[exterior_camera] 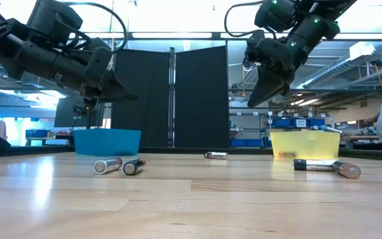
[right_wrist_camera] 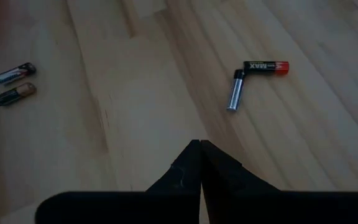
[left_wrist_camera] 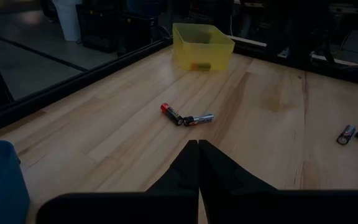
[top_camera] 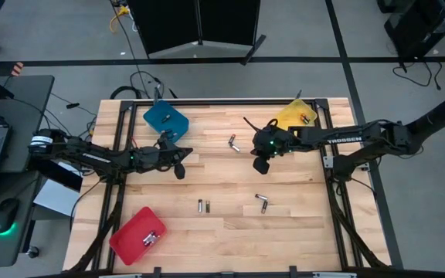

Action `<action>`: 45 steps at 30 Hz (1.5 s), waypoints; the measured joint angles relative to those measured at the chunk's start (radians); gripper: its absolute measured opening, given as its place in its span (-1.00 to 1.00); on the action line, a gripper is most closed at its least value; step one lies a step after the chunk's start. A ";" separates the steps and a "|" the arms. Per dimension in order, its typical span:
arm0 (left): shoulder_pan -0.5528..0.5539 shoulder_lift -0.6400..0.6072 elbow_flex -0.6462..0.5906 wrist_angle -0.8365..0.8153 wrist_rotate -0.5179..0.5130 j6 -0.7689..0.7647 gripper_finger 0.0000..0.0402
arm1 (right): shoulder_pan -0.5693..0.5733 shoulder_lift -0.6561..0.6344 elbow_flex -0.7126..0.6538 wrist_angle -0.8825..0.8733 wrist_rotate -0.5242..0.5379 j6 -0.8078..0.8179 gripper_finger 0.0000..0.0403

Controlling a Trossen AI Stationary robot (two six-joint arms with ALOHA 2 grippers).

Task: Sort batteries
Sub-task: Put the bottom right black silver battery into the red bin

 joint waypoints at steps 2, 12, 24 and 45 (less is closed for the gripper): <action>0.000 0.000 0.000 -0.001 0.000 0.001 -0.96 | 0.001 0.000 0.000 0.000 0.000 0.000 -0.89; 0.000 0.000 0.000 0.000 0.000 0.001 -0.96 | 0.000 0.000 0.000 0.061 -0.007 0.021 -0.86; 0.000 0.000 0.000 0.004 0.000 0.031 -0.96 | 0.058 0.000 0.000 0.055 -0.019 0.153 -0.81; 0.000 0.000 0.000 0.007 0.000 0.028 -0.96 | 0.459 0.001 -0.001 -0.090 0.125 0.523 -0.30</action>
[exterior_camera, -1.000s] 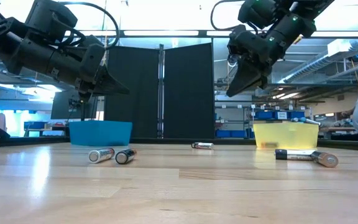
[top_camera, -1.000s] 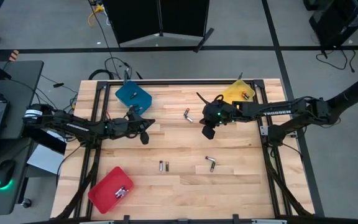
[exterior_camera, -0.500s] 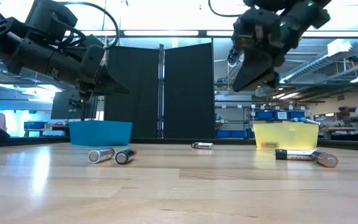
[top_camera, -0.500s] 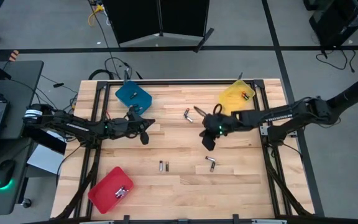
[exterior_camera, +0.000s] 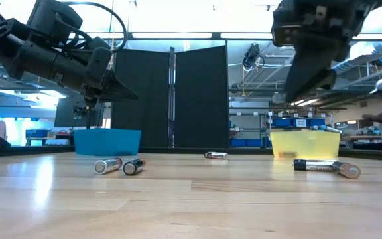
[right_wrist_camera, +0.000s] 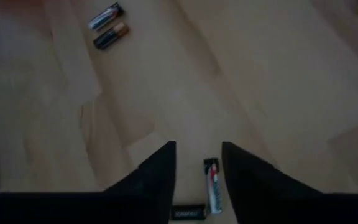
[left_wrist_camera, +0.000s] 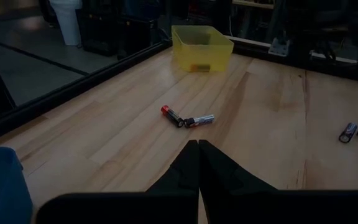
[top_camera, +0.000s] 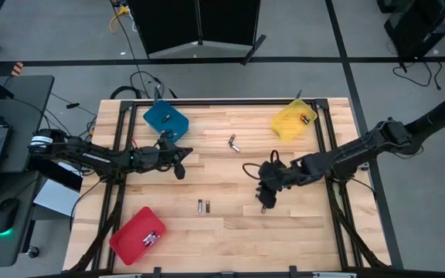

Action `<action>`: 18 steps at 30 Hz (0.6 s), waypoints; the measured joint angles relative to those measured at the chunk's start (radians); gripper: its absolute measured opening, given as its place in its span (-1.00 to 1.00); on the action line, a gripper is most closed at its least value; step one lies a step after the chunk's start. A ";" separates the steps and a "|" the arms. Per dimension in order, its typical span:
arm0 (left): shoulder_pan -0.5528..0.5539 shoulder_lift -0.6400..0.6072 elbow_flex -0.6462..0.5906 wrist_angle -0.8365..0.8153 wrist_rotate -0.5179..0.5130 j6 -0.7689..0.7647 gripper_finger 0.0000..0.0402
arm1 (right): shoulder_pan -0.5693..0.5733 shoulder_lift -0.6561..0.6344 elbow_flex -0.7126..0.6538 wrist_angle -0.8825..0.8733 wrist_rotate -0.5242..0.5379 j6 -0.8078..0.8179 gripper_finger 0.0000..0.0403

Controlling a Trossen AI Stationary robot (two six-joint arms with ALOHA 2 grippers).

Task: Sort batteries
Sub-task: Put the bottom right black silver battery into the red bin

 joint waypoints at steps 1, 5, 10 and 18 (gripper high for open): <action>0.000 0.000 0.000 0.000 0.000 0.000 -0.96 | 0.008 0.000 0.000 -0.003 0.000 -0.001 -0.24; 0.000 0.000 0.000 -0.001 0.000 -0.001 -0.96 | 0.033 0.037 0.000 -0.016 0.004 -0.018 -0.07; 0.000 0.000 0.000 0.000 0.000 -0.007 -0.96 | 0.039 0.148 0.002 -0.019 -0.018 -0.058 -0.03; 0.000 0.000 0.000 -0.001 0.000 -0.008 -0.96 | 0.039 0.253 0.002 -0.017 -0.027 -0.090 -0.05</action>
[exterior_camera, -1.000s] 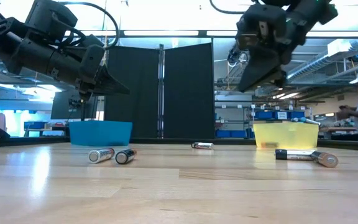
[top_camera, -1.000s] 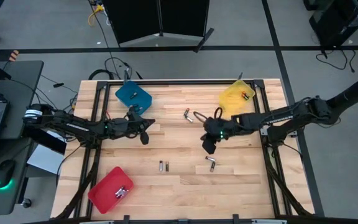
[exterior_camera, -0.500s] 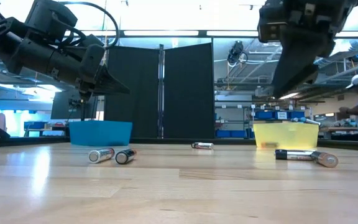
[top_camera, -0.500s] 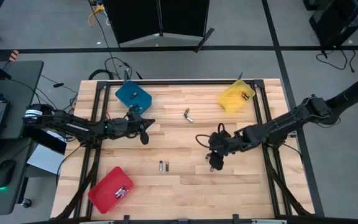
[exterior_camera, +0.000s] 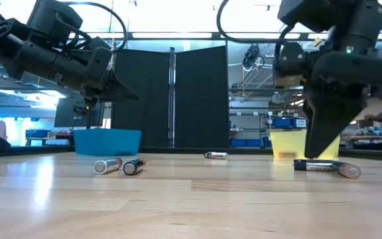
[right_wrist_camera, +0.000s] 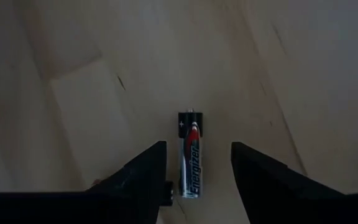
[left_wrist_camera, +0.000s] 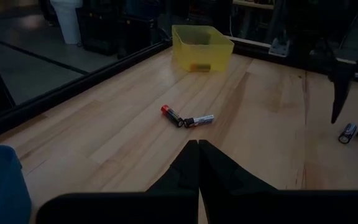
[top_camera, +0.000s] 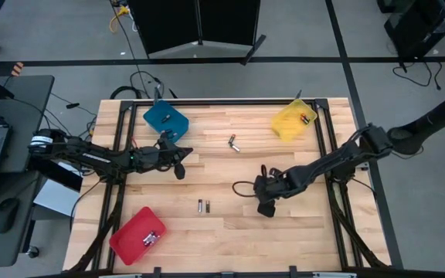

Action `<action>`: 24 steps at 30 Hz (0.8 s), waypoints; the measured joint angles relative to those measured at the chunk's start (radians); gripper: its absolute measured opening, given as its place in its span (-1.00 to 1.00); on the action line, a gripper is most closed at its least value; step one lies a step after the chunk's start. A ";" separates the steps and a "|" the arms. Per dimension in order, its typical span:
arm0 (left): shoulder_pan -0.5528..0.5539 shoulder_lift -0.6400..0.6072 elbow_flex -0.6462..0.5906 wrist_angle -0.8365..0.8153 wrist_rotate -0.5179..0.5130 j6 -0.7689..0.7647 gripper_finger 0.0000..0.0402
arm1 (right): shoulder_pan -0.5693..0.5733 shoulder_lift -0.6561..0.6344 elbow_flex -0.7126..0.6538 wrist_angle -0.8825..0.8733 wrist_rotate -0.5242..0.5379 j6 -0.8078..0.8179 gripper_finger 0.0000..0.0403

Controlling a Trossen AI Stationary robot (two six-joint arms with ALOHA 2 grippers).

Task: Sort batteries
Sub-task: Put the bottom right black silver battery into the red bin

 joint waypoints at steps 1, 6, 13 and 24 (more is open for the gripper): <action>0.000 0.000 0.000 -0.002 0.000 0.000 -0.96 | 0.000 0.008 0.000 0.000 -0.002 -0.002 -0.05; 0.000 0.000 0.000 -0.003 0.000 0.000 -0.96 | -0.008 0.030 0.001 -0.001 -0.023 -0.031 -0.12; 0.000 0.000 0.000 -0.014 0.000 0.000 -0.96 | -0.042 0.056 0.003 0.000 -0.052 -0.087 -0.49; 0.000 0.013 -0.053 0.144 -0.021 -0.046 -0.98 | -0.140 0.043 0.006 0.208 0.106 -0.304 -0.72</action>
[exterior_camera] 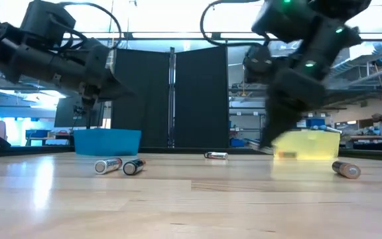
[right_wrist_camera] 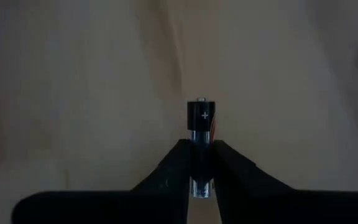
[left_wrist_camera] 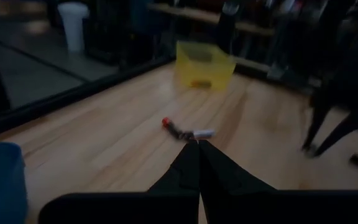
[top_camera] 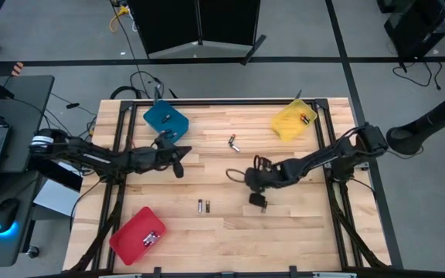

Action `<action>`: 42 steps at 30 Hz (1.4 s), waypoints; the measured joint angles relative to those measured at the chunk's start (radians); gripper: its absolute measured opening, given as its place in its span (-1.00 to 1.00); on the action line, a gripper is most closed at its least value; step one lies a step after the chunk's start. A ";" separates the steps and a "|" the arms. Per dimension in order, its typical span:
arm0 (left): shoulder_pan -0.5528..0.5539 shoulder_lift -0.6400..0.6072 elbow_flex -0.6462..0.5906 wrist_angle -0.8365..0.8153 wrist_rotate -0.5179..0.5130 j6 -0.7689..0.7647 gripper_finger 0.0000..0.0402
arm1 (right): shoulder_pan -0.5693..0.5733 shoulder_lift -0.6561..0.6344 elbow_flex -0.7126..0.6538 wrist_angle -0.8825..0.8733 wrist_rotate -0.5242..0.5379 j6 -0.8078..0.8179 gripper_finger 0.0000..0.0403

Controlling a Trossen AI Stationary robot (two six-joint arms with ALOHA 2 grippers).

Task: Sort batteries
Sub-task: Put the bottom right black silver battery into the red bin

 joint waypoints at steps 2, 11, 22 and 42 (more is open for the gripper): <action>0.003 0.011 -0.038 0.113 0.008 0.000 -0.99 | -0.037 0.000 -0.033 0.170 -0.013 -0.062 -0.72; 0.053 0.040 -0.055 0.380 0.333 -0.006 -0.99 | -0.179 0.000 -0.214 1.028 -0.157 -0.218 -0.72; 0.082 0.040 0.215 0.126 0.473 0.128 -0.79 | -0.225 -0.001 -0.196 1.184 -0.178 -0.316 -0.72; 0.084 0.240 0.340 0.118 0.563 0.176 -0.10 | -0.229 -0.001 -0.196 1.244 -0.189 -0.374 -0.72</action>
